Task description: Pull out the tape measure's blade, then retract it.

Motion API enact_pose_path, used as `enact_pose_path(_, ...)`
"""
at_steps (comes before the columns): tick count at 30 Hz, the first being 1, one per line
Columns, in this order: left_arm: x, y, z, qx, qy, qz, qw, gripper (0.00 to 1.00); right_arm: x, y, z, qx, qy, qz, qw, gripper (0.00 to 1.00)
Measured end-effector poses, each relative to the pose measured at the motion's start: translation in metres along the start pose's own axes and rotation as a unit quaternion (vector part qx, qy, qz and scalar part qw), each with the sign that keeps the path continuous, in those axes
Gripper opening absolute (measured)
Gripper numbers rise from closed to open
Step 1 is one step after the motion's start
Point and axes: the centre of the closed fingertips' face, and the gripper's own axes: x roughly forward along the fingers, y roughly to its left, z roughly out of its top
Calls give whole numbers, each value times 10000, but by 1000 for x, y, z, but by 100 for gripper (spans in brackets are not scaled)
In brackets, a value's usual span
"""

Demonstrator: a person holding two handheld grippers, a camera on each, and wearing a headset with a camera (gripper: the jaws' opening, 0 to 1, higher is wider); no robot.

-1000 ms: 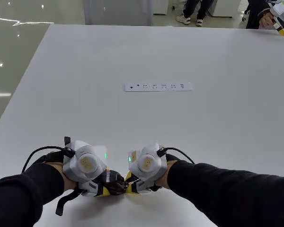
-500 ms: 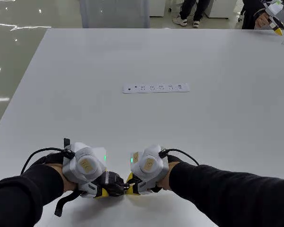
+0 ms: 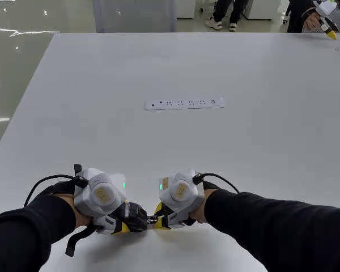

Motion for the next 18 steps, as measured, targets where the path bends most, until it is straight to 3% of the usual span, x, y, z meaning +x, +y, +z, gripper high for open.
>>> enact_pose_path(18,0,1,0,-65,-11,37,10000,31,-8,-2,-10,16,122,34,9999,9)
